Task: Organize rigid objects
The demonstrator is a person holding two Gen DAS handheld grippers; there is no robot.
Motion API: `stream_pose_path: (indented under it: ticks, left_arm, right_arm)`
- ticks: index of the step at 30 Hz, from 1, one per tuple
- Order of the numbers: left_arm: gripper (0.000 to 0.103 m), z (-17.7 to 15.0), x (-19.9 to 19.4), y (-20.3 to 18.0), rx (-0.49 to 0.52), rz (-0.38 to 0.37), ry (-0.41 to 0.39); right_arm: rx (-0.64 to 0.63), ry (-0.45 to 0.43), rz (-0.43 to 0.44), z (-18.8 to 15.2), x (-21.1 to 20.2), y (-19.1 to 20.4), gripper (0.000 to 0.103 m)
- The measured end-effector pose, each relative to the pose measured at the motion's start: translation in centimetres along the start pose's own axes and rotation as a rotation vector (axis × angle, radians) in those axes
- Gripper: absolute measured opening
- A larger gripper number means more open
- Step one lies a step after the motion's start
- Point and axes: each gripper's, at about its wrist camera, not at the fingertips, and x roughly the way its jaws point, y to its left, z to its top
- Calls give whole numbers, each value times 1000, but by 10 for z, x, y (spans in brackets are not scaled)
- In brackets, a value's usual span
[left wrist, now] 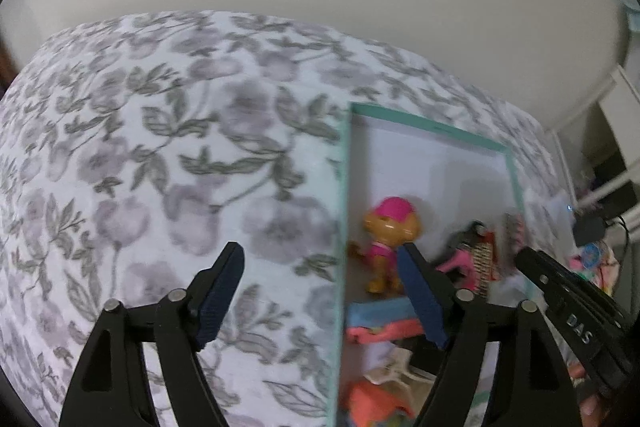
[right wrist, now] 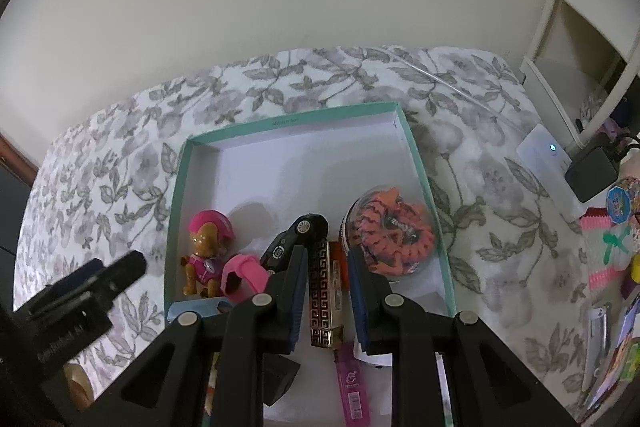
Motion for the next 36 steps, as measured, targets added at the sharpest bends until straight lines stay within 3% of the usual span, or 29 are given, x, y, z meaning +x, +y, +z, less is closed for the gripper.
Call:
stream_pose_path:
  ticks: [2,4,6,7,10,14,17,19,20,33,36]
  left_arm:
    - [93,1,0,8,-16,25,-11]
    - [93,1,-1,14,-21,47,-27]
    - [94,3,0,18,-24,67,-41]
    - [95,3,-1,20,-24,77,-50]
    - [103,4,-3,22,-19,101,-75]
    - [103,6,-5,28,-21,107,-91]
    - [103,4,-9,30,-23,103,-97]
    - [103,2,-10,32,-24,105,-98]
    - [103,1,-11,32,-24,104,-99]
    - [103,-18,-30,45,-19,67,-88]
    - [103,-23,-39,45,-13,99,-99]
  right_arm:
    - [-1,2,-9,0,2,1,24]
    - [0,4,-14,0,3,1,27]
    - [3,4,-20,-1,4,1,53]
    - [3,4,-22,-1,5,1,59]
    - [6,-1,-23,-1,6,1,63]
    - [11,-6,-21,-2,6,1,77]
    - [11,-8,-22,-3,5,2,80]
    - [14,-14,-23,-4,4,3,89]
    - [16,-17,-24,-5,3,4,101]
    - [-21,-35,-45,-19,-19,16,103]
    - [-24,-54,-43,-24,-27,19,103]
